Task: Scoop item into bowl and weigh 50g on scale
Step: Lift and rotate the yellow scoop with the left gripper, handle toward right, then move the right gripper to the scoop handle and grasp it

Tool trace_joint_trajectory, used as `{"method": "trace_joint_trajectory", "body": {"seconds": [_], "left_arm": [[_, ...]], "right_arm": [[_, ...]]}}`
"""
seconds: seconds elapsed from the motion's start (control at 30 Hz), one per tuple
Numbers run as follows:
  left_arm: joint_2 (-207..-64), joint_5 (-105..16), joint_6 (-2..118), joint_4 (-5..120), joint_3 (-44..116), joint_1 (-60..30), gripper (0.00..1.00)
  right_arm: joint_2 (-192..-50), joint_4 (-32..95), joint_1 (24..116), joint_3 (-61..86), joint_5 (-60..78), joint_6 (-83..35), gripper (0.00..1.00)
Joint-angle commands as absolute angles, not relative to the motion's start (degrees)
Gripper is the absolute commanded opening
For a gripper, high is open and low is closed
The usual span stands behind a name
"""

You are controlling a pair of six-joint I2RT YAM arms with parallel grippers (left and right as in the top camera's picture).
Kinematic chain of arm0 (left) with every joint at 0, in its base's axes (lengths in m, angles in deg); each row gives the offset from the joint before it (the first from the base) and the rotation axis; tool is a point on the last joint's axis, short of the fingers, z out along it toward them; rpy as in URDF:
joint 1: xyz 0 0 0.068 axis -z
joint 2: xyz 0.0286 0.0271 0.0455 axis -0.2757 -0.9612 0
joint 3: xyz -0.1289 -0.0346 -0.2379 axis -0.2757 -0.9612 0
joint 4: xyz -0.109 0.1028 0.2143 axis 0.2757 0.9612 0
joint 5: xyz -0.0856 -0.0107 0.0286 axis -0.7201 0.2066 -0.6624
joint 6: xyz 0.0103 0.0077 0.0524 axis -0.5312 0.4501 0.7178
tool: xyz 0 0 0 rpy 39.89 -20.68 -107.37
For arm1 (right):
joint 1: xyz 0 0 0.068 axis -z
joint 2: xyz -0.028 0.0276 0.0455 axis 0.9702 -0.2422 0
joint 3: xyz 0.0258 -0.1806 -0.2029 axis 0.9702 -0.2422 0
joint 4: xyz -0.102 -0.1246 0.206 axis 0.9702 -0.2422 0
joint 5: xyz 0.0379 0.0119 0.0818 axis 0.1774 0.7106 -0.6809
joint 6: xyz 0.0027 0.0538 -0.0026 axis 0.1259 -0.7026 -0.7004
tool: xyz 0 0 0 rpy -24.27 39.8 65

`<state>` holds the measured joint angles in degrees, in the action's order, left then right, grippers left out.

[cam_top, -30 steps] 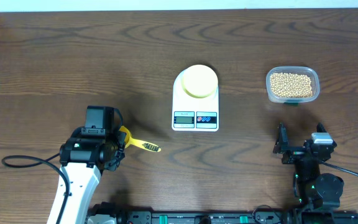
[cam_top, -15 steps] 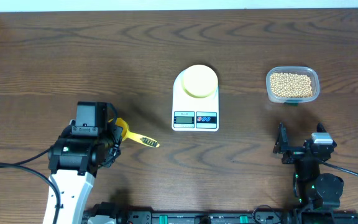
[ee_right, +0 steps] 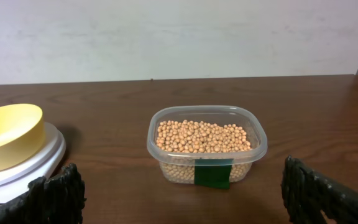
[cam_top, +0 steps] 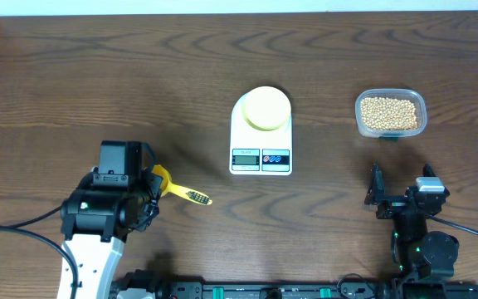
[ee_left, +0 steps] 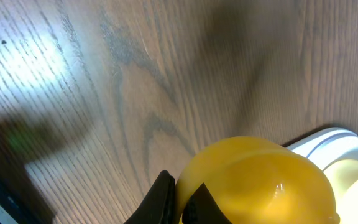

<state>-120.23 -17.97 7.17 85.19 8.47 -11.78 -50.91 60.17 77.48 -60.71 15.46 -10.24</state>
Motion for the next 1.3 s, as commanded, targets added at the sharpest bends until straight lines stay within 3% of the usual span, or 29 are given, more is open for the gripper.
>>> {"method": "trace_joint_trajectory", "body": {"seconds": [0.0, 0.4, 0.6, 0.77, 0.87, 1.07, 1.27], "left_arm": [[-119.66, -17.47, 1.60, 87.18, 10.06, -11.80, 0.07], [-119.77, -17.49, -1.09, 87.16, 10.04, -11.62, 0.07], [-119.79, -17.49, -0.63, 87.20, 10.04, -11.62, 0.07], [-120.27, -17.47, -0.65, 86.98, 10.04, -11.62, 0.07], [-121.06, -17.49, -0.67, 86.28, 10.04, -11.62, 0.07], [-123.47, -18.26, -0.70, 83.90, 10.04, -11.62, 0.07], [-126.37, -22.56, -0.67, 80.78, 10.04, -11.62, 0.07]], "right_arm": [[-50.86, 60.12, 77.76, -60.95, 15.32, -10.46, 0.99], [-50.86, 60.19, 77.76, -60.95, 15.43, -10.39, 0.99], [-50.86, 61.65, 77.76, -60.95, 24.22, -6.37, 0.99], [-50.86, 60.76, 77.76, -60.95, 21.16, -8.56, 0.99], [-50.86, 60.60, 77.76, -60.95, 10.89, -17.93, 0.99], [-50.88, 61.85, 77.76, -60.95, -18.09, -58.21, 0.99], [-50.88, 61.87, 77.76, -60.95, -25.59, -74.13, 0.99]]}}
